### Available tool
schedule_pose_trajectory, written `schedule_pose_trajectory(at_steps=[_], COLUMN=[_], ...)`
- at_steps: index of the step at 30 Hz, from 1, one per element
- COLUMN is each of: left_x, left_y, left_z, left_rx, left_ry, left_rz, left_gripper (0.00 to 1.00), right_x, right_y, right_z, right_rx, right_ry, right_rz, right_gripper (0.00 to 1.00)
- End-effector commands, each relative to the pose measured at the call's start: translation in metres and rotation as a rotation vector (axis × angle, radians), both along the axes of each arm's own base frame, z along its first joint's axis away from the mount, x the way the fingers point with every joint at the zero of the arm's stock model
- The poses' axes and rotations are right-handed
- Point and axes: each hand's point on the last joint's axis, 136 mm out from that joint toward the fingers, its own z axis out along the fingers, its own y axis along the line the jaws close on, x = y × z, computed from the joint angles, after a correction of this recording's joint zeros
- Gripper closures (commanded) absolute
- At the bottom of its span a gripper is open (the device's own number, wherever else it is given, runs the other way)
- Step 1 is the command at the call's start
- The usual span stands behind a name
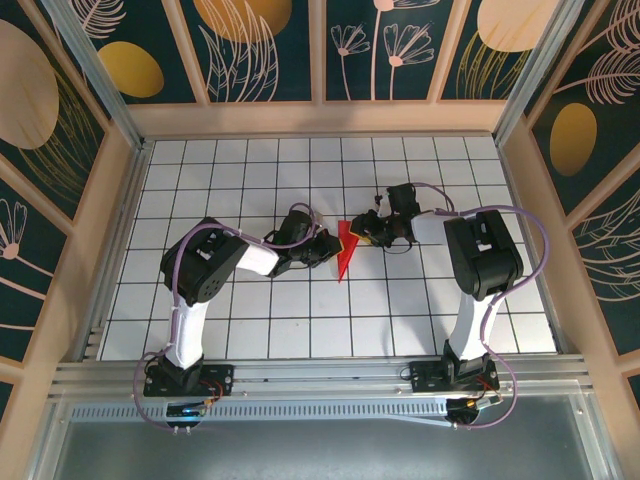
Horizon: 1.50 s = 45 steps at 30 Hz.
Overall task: Fold a paper plane with a square sheet of paper (fold left side to right side)
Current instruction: Fold the wing for the fifth time at the center of the table.
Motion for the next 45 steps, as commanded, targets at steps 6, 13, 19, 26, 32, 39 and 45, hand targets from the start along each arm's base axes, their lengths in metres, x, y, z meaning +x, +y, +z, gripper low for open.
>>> schedule_pose_trajectory(at_steps=[6,13,19,26,32,39,45], left_x=[-0.005,-0.006,-0.006,-0.006,-0.006,-0.007,-0.007], left_y=[0.027,0.029,0.03,0.03,0.031,0.031,0.031], left_z=[-0.046,-0.051,-0.054,-0.057,-0.06,-0.061,-0.062], left_rx=[0.162,0.174,0.184,0.194,0.2,0.203,0.204], left_ry=[0.08,0.093,0.097,0.108,0.113,0.114,0.116], left_rz=[0.06,0.063,0.068,0.068,0.07,0.069,0.072], left_gripper=[0.97,0.99,0.99,1.0,1.0,1.0,1.0], right_x=[0.003,0.003,0.004,0.003,0.002,0.005,0.007], right_y=[0.002,0.001,-0.001,-0.005,-0.01,-0.022,-0.012], right_z=[0.005,0.008,0.011,0.014,0.018,0.027,0.04], right_rx=[-0.009,-0.001,0.003,-0.01,-0.031,-0.064,-0.012], right_ry=[-0.034,-0.039,-0.046,-0.044,-0.049,-0.069,-0.118], right_rz=[-0.011,-0.017,-0.023,-0.035,-0.042,-0.059,0.003], right_gripper=[0.63,0.63,0.63,0.63,0.61,0.63,0.97])
